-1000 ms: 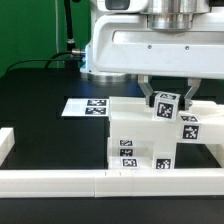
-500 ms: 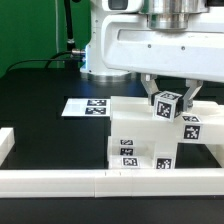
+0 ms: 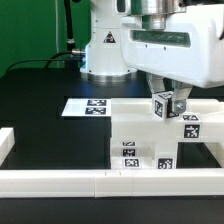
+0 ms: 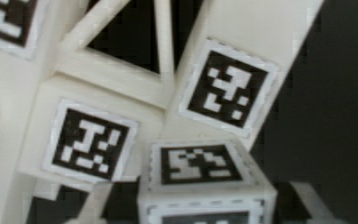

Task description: Assemble chair

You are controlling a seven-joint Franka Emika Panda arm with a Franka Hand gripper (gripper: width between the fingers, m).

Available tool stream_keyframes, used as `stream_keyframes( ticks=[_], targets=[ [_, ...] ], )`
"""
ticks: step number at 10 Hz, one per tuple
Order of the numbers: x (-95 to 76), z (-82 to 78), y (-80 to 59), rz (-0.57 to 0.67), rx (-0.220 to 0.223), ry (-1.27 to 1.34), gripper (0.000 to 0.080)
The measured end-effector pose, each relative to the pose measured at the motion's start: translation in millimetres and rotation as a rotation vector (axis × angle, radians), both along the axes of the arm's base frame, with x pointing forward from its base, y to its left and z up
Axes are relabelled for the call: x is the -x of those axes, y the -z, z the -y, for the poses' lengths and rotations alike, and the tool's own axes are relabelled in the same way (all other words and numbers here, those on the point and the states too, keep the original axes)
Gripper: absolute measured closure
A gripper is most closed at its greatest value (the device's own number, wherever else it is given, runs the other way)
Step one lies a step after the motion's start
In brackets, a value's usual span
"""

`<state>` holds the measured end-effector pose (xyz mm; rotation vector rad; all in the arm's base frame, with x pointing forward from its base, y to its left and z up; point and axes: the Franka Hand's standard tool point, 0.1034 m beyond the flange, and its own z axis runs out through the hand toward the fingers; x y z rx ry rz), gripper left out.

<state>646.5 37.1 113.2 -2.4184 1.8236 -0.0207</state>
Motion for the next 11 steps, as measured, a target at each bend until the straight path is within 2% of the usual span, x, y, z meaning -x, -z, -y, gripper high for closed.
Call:
stream_keyframes(
  ticks=[1, 3, 4, 5, 7, 11],
  targets=[
    [0.2, -0.5, 0.6, 0.000, 0.001, -0.010, 0.0515],
    [0.6, -1.9, 0.1, 0.000, 0.005, -0.095, 0.0203],
    [0.7, -1.8, 0.5, 0.001, 0.006, -0.105, 0.0203],
    [0.8, -1.7, 0.7, 0.006, 0.012, -0.177, 0.0162],
    [0.9, -1.5, 0.9, 0.019, 0.023, -0.328, 0.0153],
    [0.2, -0.7, 2.8, 0.018, 0.078, -0.749, 0.0151]
  ],
)
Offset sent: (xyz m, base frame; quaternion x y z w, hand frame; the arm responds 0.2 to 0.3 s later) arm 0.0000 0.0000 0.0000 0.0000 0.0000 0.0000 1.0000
